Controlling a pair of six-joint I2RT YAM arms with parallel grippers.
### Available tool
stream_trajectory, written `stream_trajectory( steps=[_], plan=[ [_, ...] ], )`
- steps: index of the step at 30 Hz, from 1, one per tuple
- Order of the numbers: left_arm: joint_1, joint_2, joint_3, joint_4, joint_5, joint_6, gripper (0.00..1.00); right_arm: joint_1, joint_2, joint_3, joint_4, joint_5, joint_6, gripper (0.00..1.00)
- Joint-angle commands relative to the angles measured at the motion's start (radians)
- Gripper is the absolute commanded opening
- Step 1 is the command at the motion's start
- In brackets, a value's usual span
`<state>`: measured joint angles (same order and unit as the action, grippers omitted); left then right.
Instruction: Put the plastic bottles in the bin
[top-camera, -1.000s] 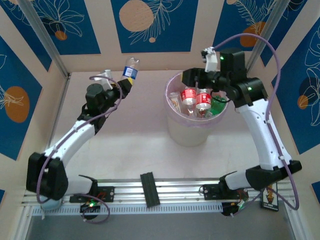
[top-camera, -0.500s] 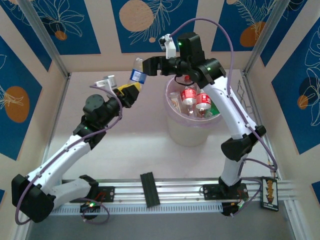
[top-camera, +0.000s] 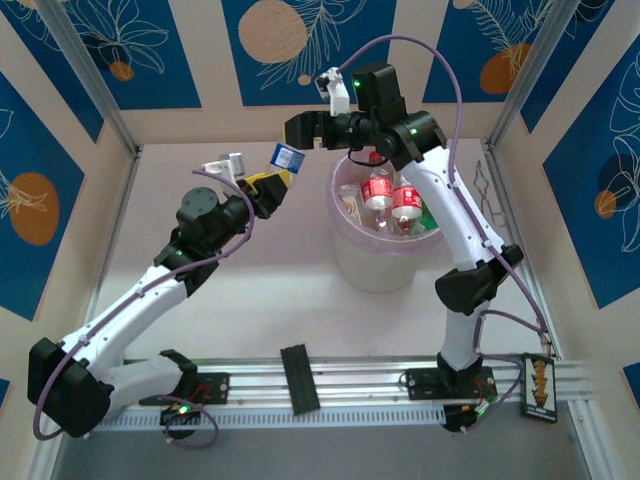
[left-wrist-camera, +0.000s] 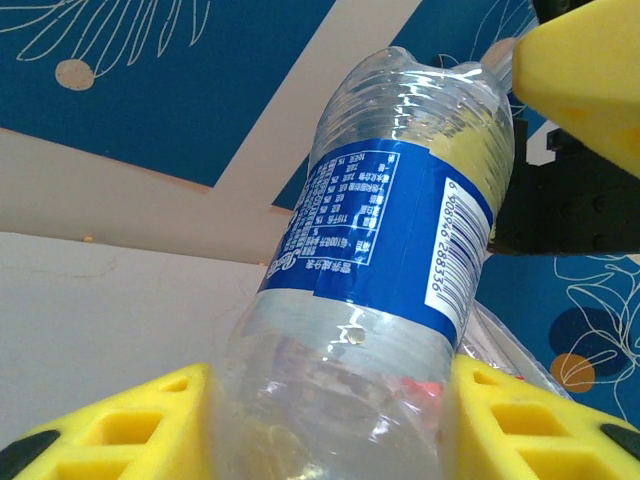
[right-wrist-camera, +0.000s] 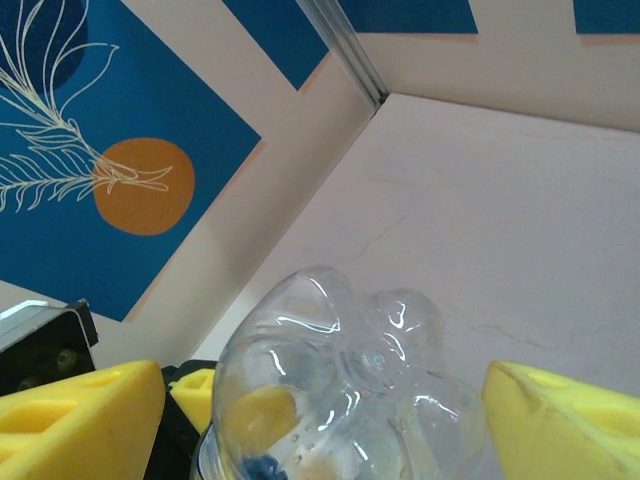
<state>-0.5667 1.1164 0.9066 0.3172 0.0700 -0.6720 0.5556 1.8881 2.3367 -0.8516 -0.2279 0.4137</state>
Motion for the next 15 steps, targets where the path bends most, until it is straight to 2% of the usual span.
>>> stream_trajectory(
  steps=[1, 6, 12, 15],
  plan=[
    [-0.011, 0.003, 0.044, 0.054, 0.018, 0.024, 0.38, -0.011, 0.028, 0.036, -0.037, -0.049, 0.024, 0.84],
    [-0.012, 0.003, 0.046, 0.054, 0.016, 0.031, 0.38, -0.019, 0.053, 0.069, -0.052, -0.048, 0.030, 0.85],
    [-0.014, 0.023, 0.067, 0.047, 0.032, 0.038, 0.38, -0.020, 0.051, 0.075, -0.039, -0.079, 0.034, 0.72],
    [-0.015, 0.031, 0.079, 0.039, 0.033, 0.039, 0.42, -0.022, 0.044, 0.075, -0.035, -0.079, 0.030, 0.63]
  ],
)
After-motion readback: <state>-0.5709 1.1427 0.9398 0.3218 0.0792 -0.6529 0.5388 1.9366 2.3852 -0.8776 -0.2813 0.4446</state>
